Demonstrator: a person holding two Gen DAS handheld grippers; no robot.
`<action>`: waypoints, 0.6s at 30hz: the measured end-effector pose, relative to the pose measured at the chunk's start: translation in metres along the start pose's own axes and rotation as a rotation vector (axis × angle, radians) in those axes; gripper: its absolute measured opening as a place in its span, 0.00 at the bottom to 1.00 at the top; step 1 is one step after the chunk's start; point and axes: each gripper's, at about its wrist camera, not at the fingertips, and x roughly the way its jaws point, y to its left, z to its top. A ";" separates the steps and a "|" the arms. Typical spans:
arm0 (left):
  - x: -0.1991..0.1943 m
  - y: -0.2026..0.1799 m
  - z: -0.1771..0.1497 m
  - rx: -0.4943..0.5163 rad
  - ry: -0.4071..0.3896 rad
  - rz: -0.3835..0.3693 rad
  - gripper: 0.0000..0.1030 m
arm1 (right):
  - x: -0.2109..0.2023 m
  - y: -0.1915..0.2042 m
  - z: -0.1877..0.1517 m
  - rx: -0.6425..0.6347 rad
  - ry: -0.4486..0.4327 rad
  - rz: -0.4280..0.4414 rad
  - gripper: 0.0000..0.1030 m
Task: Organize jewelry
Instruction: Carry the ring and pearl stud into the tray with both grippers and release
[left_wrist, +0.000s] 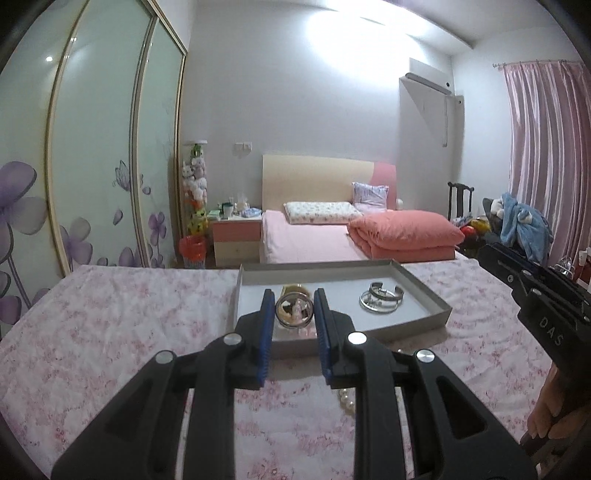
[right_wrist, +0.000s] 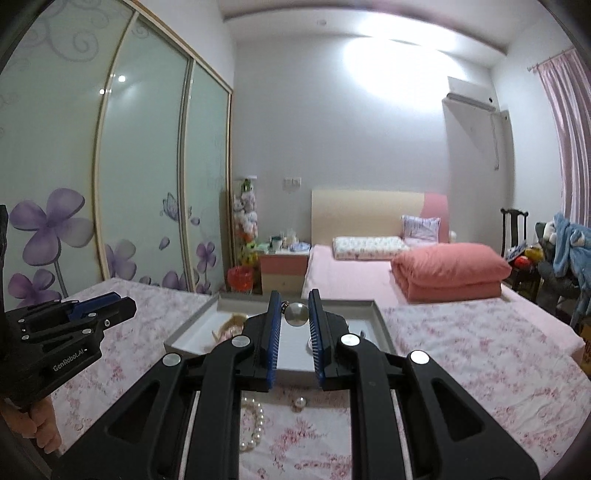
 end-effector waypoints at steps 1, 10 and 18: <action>-0.001 0.000 0.001 0.000 -0.006 0.001 0.21 | 0.000 -0.001 0.001 0.001 -0.008 -0.003 0.15; -0.002 -0.001 0.006 0.003 -0.058 0.024 0.21 | 0.000 -0.005 0.005 0.015 -0.071 -0.028 0.15; 0.011 -0.003 0.015 0.005 -0.065 0.031 0.21 | 0.013 -0.006 0.016 0.012 -0.104 -0.026 0.15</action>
